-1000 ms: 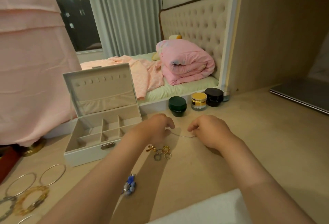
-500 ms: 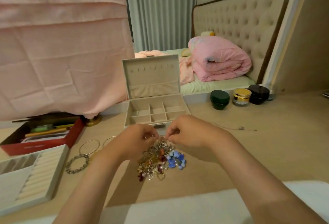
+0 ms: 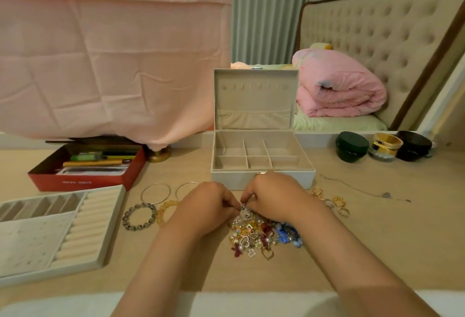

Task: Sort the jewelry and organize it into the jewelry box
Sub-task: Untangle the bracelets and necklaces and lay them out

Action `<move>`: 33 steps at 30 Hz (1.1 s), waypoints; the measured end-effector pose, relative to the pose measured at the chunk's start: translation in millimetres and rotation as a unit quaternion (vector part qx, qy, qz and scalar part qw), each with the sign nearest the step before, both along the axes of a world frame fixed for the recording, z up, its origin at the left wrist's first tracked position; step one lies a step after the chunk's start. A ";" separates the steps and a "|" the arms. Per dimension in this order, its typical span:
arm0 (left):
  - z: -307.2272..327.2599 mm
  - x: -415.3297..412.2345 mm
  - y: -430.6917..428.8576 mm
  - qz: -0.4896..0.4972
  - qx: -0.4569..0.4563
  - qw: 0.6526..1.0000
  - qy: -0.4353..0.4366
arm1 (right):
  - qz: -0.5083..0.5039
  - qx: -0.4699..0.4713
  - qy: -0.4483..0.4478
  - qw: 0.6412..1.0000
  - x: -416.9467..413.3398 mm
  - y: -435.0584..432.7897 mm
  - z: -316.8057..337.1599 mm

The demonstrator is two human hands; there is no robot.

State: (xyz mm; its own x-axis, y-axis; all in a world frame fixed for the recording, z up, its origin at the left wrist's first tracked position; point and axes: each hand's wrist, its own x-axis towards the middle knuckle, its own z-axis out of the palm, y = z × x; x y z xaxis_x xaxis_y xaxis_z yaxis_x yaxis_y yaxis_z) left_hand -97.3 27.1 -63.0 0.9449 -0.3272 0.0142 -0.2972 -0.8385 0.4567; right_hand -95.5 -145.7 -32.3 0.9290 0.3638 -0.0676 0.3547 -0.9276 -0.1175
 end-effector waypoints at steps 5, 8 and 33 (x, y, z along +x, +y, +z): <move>-3.7 -0.9 -2.4 -0.007 0.010 0.999 -0.037 | -0.022 0.021 0.008 1.000 1.7 -6.2 -2.9; -3.4 -3.0 -2.6 -0.013 0.011 0.999 -0.039 | -0.026 0.058 0.032 0.997 1.4 -14.2 -0.3; 37.1 -18.5 13.4 -0.048 -0.357 0.910 0.204 | -0.072 0.674 0.145 0.721 -6.4 -27.0 43.6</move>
State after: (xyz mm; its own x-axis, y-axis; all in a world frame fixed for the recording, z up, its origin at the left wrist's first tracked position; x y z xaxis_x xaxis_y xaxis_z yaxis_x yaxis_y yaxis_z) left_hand -115.9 40.5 -25.9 0.8871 -0.4527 -0.0903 -0.0369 -0.2644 0.9637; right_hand -101.9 -172.8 11.2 0.9816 0.1821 0.0571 0.0444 0.0734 -0.9963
